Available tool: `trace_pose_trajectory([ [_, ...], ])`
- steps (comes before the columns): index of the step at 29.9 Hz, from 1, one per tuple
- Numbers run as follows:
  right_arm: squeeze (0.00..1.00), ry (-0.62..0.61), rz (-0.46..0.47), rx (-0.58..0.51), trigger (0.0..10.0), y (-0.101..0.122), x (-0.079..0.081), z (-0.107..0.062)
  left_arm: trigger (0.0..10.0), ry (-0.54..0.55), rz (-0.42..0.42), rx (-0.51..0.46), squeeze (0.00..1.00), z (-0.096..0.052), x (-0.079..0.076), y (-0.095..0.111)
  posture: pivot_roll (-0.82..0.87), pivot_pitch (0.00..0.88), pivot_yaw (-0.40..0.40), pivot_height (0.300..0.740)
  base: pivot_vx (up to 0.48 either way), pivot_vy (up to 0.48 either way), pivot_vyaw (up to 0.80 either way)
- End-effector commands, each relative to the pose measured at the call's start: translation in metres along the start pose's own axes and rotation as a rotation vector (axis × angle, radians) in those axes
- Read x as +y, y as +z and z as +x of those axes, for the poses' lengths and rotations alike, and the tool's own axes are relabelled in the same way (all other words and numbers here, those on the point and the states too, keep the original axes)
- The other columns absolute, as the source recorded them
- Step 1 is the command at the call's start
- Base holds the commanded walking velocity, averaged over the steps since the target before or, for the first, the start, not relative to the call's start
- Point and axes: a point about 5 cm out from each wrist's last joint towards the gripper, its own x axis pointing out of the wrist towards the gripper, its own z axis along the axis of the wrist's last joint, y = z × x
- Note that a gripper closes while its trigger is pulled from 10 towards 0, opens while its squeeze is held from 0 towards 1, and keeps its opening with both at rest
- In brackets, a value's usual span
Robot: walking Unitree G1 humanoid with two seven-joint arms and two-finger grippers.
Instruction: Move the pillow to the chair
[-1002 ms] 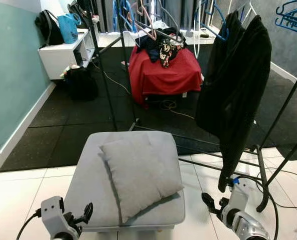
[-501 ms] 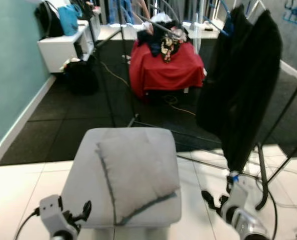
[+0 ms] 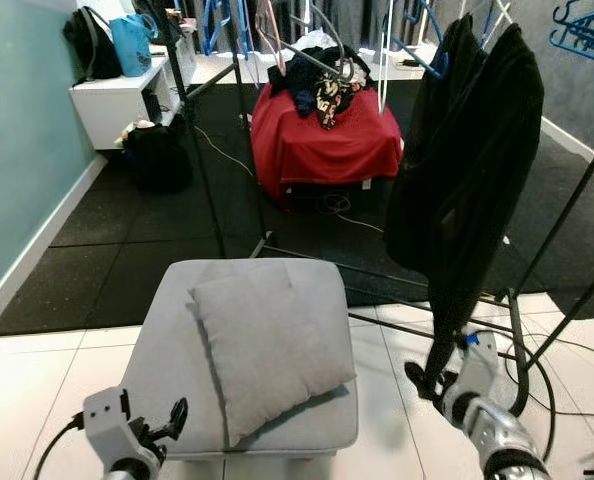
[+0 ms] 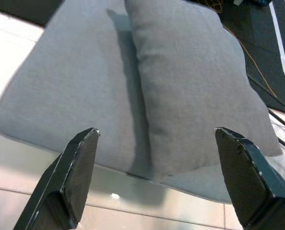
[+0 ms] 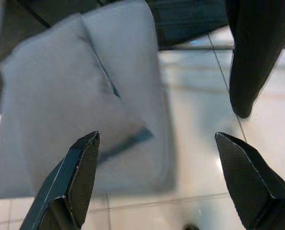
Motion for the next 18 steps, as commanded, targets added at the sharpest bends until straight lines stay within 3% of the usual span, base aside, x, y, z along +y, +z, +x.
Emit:
trace_pose_trajectory([
  [1,0.0,0.021,-0.001,-0.018,10.0,0.008,0.005,0.003,10.0,-0.011,0.027,-0.011,0.0,0.002,-0.002,0.006,-0.15,0.0,-0.02,0.74,0.0,0.0,0.0],
  [2,0.0,0.021,-0.001,-0.018,10.0,0.008,0.005,0.003,10.0,-0.011,0.027,-0.011,0.0,0.002,-0.002,0.006,-0.15,0.0,-0.02,0.74,0.0,0.0,0.0],
  [4,0.0,0.077,-0.048,0.003,10.0,0.019,0.021,0.013,10.0,-0.032,0.082,-0.083,0.0,0.008,-0.005,0.03,-0.14,0.0,-0.023,0.73,0.0,0.0,0.0],
  [6,0.0,0.093,-0.052,0.006,10.0,0.022,0.026,0.015,10.0,-0.04,0.102,-0.105,0.0,0.01,-0.005,0.038,-0.14,0.0,-0.023,0.725,0.0,0.0,0.0],
  [15,0.0,0.093,-0.052,0.006,10.0,0.022,0.026,0.015,10.0,-0.04,0.102,-0.105,0.0,0.01,-0.005,0.038,-0.14,0.0,-0.023,0.725,0.0,0.0,0.0],
  [18,0.0,0.184,-0.007,-0.057,10.0,0.044,0.041,0.021,10.0,-0.074,0.123,-0.224,0.0,0.026,-0.006,0.088,-0.15,0.0,-0.011,0.71,0.0,0.0,0.0],
])
